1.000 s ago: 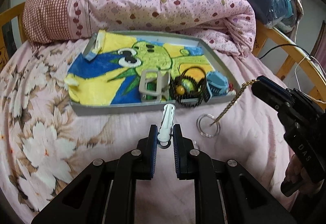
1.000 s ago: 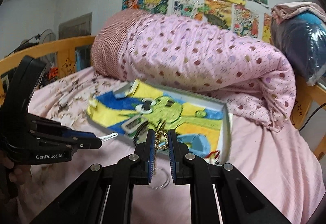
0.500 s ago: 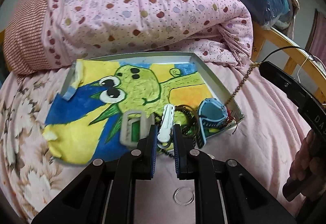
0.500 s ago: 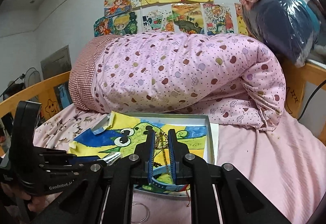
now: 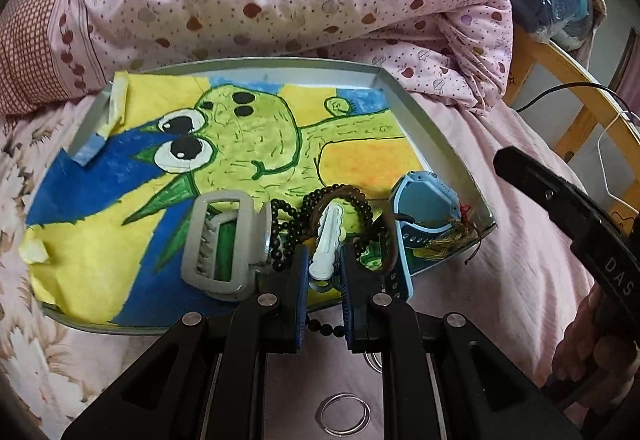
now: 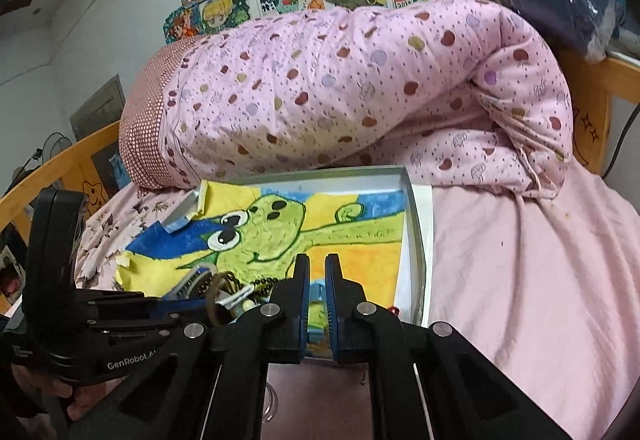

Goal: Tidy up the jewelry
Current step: 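Carry the hair clip and gold chain into the grey tray and open both tools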

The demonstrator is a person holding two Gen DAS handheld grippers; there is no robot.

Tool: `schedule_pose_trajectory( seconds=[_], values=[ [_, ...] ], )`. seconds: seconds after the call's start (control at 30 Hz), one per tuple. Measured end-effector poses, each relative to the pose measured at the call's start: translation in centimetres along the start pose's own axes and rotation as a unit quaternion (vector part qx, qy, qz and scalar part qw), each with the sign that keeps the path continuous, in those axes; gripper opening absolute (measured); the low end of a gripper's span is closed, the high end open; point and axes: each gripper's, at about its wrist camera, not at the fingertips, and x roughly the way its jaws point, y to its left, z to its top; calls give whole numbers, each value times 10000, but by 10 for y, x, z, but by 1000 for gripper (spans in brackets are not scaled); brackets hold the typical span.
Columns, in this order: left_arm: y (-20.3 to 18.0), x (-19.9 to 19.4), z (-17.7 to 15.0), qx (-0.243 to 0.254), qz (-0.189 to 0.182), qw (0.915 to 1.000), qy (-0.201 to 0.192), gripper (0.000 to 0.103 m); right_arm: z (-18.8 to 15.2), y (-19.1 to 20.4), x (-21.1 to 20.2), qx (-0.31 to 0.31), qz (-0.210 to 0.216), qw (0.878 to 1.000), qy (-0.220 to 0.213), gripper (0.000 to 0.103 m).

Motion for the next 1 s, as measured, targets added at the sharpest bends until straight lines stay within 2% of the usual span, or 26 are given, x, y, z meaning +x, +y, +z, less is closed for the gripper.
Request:
schedule_pose_trajectory(
  seconds=[0.3, 0.5, 0.57, 0.63, 0.77, 0.9, 1.0],
  values=[
    [4, 3, 0, -102, -28, 9999, 7, 12, -7, -3, 9, 63, -24, 9997, 246, 8],
    [7, -8, -1, -288, -76, 9995, -145, 14, -9, -8, 13, 148, -71, 9992, 371, 10],
    [8, -15, 0, -351, -68, 9991, -220, 21, -10, -9, 13, 193, -81, 9989, 409, 15],
    [8, -23, 0, -391, -78, 9987, -323, 35, -10, -10, 12, 230, -95, 9989, 409, 23],
    [8, -38, 2, -373, 10, 9979, -522, 39, -8, -8, 9, 192, -127, 9990, 371, 35],
    [10, -50, 2, -426, 80, 9969, -662, 57, -5, -3, 0, 115, -172, 9994, 275, 54],
    [13, -61, 0, -489, 146, 9957, -769, 66, -2, 1, -10, 51, -216, 9996, 158, 69]
  ],
)
